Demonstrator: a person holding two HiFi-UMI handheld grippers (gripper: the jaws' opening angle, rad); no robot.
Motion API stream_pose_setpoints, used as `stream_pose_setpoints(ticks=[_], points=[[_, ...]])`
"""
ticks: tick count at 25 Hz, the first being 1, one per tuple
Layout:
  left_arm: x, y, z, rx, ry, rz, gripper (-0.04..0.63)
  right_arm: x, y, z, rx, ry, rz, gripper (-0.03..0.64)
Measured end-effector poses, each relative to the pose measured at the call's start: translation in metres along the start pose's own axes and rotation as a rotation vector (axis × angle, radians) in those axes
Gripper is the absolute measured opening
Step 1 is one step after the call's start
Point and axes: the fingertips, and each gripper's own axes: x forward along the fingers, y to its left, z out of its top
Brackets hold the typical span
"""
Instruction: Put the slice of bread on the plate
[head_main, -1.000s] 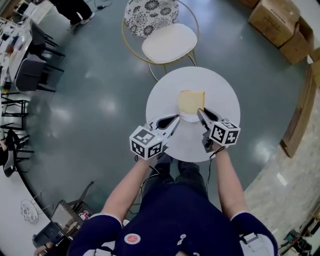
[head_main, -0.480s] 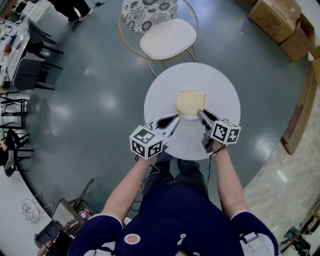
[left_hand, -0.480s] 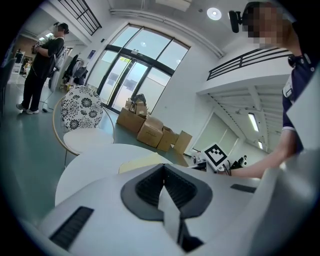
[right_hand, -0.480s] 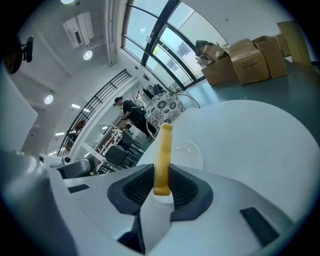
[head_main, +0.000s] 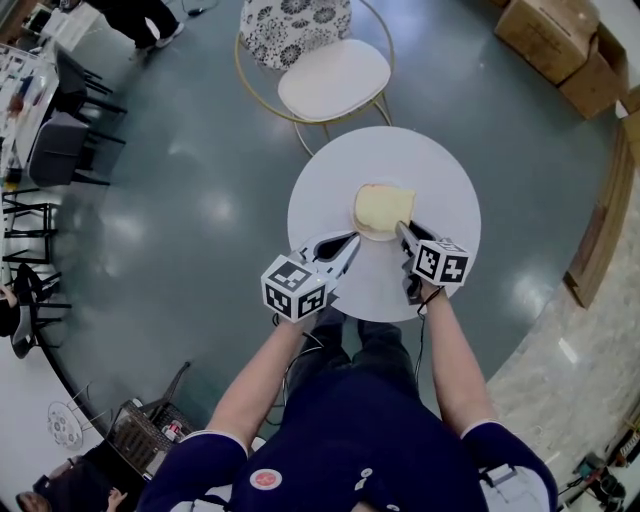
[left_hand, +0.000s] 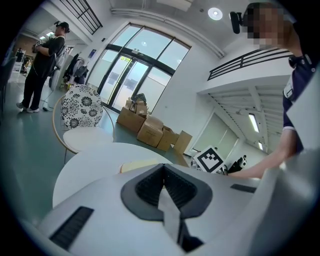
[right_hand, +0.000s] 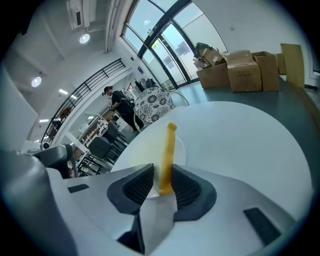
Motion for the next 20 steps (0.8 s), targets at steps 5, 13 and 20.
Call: stream_pose_setpoints(ticks=[5,13,20], points=[[0.001,-0.001,-0.002,-0.002,-0.002,-0.003,0.006,0.003,-0.006,-0.002,-0.046,-0.013,-0.06,0.098],[0.002,-0.007,-0.004,-0.008,-0.001,-0.009,0.006,0.004,-0.012,0.003,-0.108,-0.018,-0.127,0.107],[0.0,-0.011,0.005,0.009,-0.016,-0.022,0.006,-0.007,-0.008,0.012,-0.139,-0.041,-0.157,0.114]])
